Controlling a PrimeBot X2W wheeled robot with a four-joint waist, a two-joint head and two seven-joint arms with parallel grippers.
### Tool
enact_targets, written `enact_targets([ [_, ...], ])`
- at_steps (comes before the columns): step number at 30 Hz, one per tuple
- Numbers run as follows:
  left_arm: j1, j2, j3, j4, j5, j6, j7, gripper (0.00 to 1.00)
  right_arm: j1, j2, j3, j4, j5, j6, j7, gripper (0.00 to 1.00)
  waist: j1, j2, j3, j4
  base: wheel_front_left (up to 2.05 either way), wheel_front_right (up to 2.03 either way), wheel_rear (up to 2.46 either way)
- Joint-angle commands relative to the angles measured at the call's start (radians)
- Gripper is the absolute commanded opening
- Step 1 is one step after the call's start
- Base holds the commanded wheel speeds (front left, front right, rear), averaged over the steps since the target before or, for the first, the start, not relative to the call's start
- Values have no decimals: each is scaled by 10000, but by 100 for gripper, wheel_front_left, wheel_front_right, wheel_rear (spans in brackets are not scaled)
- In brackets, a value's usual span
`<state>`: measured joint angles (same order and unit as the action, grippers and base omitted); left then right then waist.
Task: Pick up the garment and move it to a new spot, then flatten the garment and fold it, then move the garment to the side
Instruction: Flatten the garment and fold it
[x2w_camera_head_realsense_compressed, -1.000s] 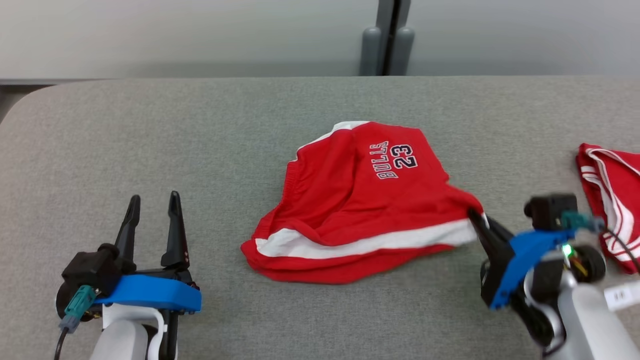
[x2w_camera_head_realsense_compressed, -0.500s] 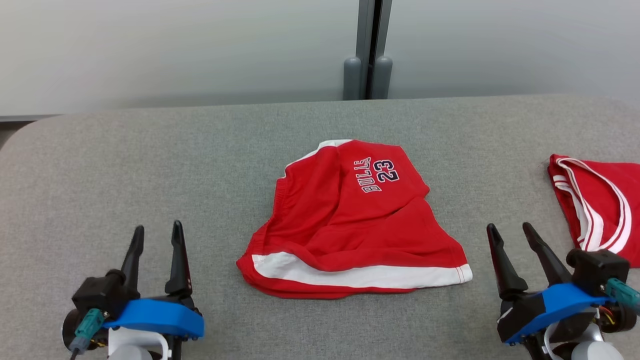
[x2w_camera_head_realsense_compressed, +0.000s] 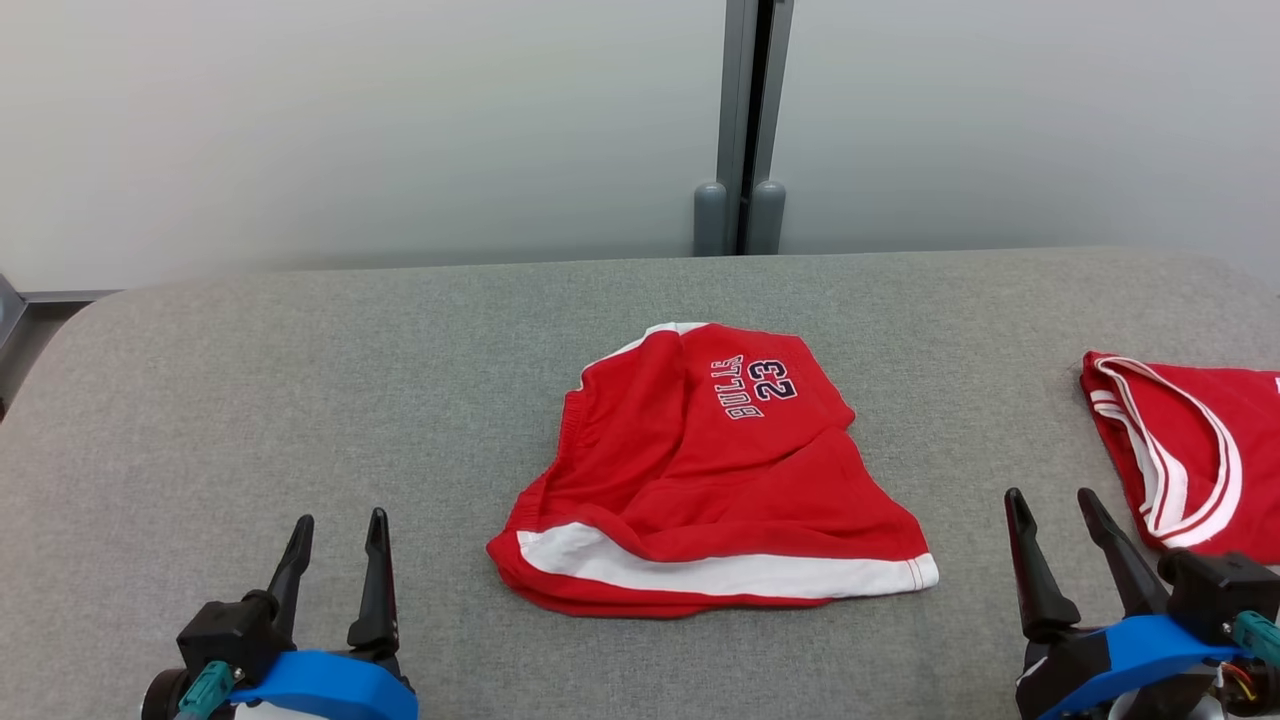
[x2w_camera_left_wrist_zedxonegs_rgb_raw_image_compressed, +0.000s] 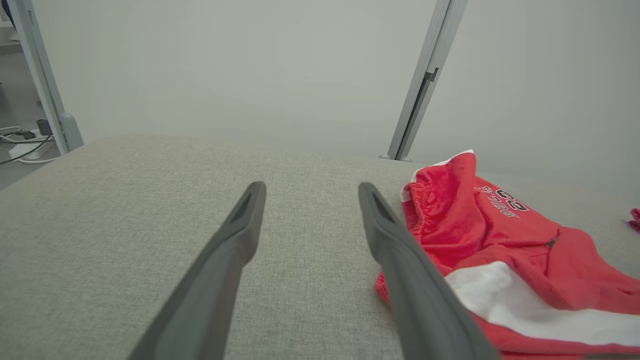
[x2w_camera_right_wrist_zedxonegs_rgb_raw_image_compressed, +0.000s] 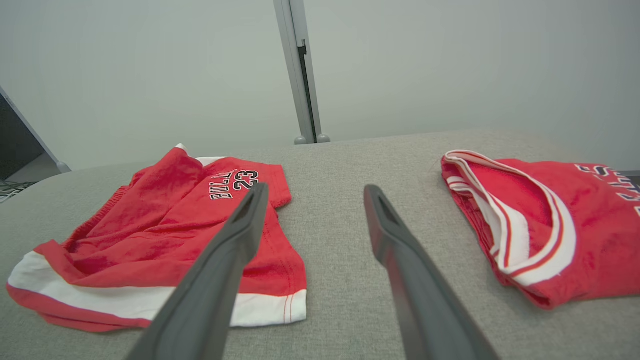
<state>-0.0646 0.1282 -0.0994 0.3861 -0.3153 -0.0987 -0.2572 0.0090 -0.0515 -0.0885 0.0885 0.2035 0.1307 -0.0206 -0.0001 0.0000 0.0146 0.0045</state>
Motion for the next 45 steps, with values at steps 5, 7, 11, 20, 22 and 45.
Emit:
enact_targets([
  [5, 130, 126, -26, -89, -42, 7, 71, 100, 230, 14, -3, -60, 167, 1, 60, 100, 1, 0, -59, 22, 0, 0, 0],
  [7, 151, 143, -48, -109, -43, 33, 86, 100, 220, 13, 25, -73, 195, 1, 65, 100, 1, 0, -71, 30, 0, 0, 0],
  [11, 171, 171, -103, -154, -60, 64, 135, 100, 238, 14, 56, -82, 264, 1, 76, 100, 1, 0, -62, 44, 0, 0, 0],
  [20, -5, 271, -230, -39, -57, 42, 151, 100, 173, 13, 156, -28, 296, 1, 132, 100, 1, 0, 17, 53, 0, 0, 0],
  [22, -136, 263, -388, -90, 13, 4, 319, 100, 139, 13, 204, -27, 242, 1, 196, 100, 1, 0, 55, 56, 0, 0, 0],
  [45, -2327, 1894, -4920, -749, -1187, -313, 4861, 81, -547, 6, 657, 2, 193, 1, 847, 100, 1, 0, 1260, -170, 0, 0, 0],
])
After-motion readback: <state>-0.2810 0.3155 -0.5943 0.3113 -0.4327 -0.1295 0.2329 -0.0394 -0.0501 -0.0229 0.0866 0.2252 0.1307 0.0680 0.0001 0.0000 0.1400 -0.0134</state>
